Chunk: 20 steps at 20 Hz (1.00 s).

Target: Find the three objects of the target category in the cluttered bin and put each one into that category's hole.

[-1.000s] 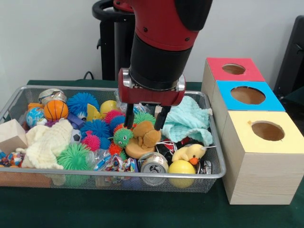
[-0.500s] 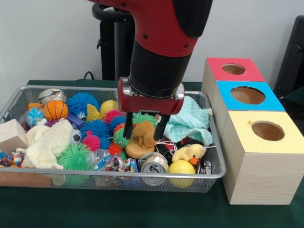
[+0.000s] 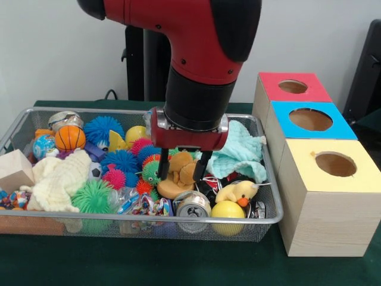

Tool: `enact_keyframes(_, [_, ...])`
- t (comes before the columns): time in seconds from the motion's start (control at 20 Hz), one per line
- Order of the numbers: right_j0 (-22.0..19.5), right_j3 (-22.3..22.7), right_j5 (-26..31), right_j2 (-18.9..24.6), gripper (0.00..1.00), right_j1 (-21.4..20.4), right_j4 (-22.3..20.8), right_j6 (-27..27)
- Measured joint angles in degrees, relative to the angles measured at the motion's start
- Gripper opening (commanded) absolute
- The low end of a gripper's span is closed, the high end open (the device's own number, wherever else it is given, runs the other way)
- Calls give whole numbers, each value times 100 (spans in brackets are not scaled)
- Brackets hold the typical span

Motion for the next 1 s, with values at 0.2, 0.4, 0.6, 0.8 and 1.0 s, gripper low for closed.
enact_keyframes(0.2, [0, 397, -228, -1, 100, -138, 0, 0])
enact_keyframes(0.4, [0, 685, -324, -1, 100, -272, 0, 0])
enact_keyframes(0.6, [0, 963, -407, -2, 100, -428, 0, 0])
enact_keyframes(0.8, [-5, 1205, -588, -2, 100, -553, 2, 0])
enact_keyframes(1.0, [-14, 1386, -874, -2, 100, -600, 2, 0])
